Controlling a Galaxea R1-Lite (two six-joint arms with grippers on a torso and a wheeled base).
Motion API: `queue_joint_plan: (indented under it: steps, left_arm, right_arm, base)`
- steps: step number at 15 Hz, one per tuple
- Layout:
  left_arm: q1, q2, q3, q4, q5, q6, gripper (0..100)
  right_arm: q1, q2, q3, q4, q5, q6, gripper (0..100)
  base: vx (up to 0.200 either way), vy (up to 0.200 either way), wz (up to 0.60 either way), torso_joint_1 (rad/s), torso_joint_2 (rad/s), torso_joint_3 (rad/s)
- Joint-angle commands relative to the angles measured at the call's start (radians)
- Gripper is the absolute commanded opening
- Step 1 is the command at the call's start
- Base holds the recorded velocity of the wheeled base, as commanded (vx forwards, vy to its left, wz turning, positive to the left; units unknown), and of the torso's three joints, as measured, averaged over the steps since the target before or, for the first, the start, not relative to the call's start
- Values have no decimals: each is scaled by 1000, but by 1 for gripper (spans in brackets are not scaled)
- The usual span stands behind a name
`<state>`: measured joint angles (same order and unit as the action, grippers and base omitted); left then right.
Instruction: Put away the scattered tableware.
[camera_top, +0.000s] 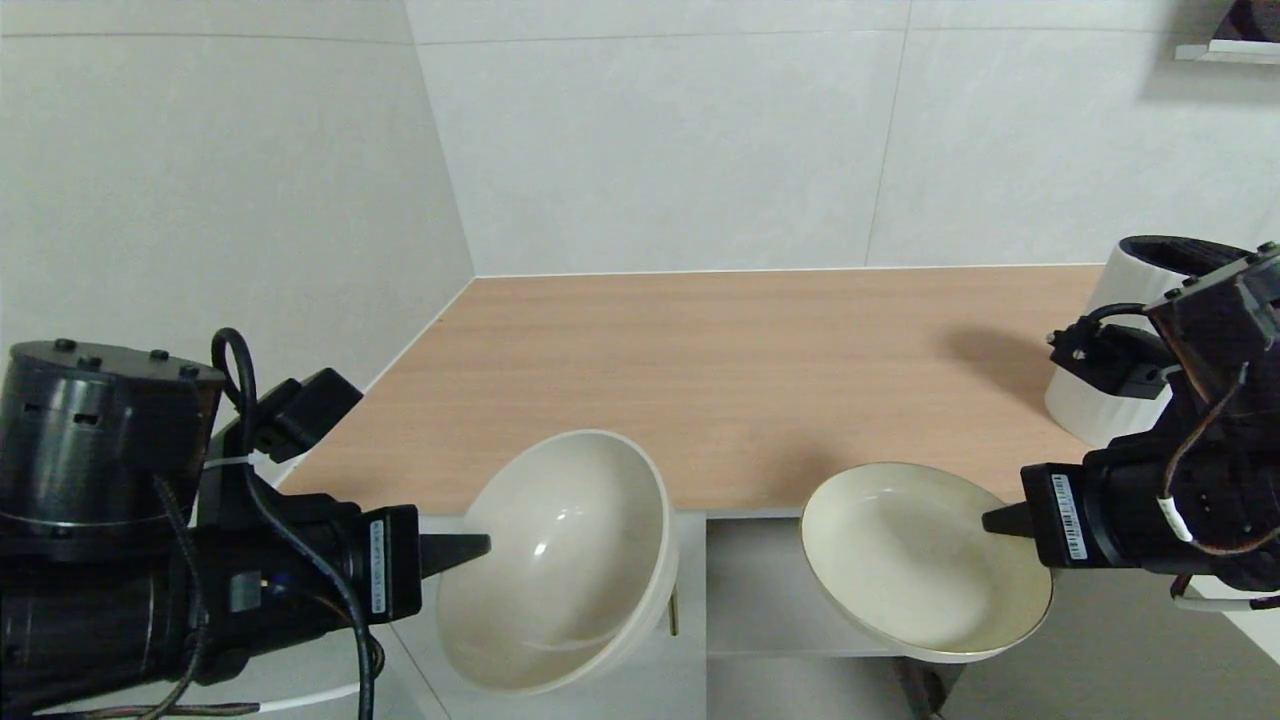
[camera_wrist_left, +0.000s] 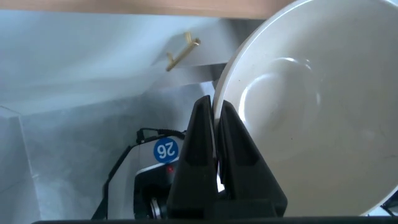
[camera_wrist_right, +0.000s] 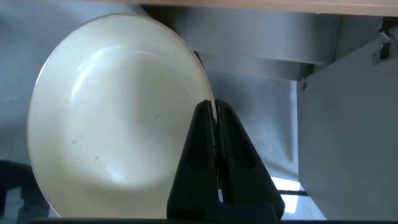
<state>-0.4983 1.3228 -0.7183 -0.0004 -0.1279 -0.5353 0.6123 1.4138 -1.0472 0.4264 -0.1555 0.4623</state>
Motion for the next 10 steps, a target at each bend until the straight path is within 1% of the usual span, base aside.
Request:
queue_joint_plan:
  steps: [1, 9, 10]
  left_arm:
    - [-5, 6, 2, -1, -1, 0, 0]
    - [-6, 7, 2, -4, 1, 1, 0]
    - [-6, 7, 3, -4, 1, 1, 0]
  right_arm:
    - [3, 10, 1, 0, 1, 1, 0]
    - [3, 24, 15, -6, 1, -17, 0]
    - [3, 28, 15, -6, 1, -17, 0]
  base:
    - [0, 0, 0, 0, 0, 0]
    - [0, 0, 0, 0, 0, 0]
    - [0, 0, 0, -100, 237, 124]
